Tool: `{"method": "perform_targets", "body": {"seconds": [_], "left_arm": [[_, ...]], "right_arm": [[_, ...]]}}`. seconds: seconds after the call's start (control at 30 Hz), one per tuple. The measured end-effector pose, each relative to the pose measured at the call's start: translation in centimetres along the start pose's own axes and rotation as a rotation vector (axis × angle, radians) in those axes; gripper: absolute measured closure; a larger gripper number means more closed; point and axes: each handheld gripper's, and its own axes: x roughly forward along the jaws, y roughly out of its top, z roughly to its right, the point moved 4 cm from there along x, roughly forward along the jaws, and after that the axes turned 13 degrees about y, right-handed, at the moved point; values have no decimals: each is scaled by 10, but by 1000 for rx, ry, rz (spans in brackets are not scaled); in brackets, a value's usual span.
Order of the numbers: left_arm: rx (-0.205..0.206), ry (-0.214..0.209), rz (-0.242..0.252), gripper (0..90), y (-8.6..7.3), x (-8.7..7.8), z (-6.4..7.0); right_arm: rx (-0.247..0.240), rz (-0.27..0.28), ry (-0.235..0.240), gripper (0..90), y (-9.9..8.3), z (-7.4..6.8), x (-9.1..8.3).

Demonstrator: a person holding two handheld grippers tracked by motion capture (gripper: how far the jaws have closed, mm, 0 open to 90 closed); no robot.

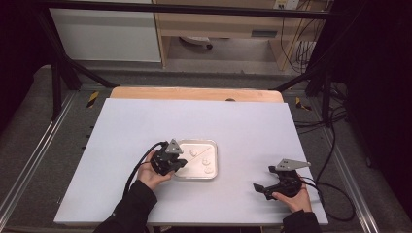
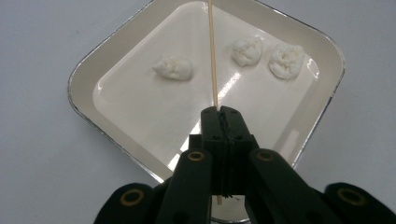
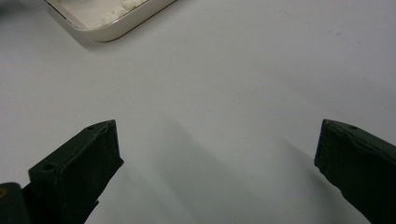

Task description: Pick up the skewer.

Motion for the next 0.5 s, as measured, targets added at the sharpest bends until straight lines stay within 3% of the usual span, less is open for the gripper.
{"method": "perform_targets", "body": {"seconds": [0.13,0.5], "left_arm": [[-2,-9,-1,889,-1,-4,1],[29,-20,1,889,0,-13,10]], "right_arm": [[-29,-10,-32,8,6,-4,4],[-176,-83,-83,22,20,-18,14]]}}
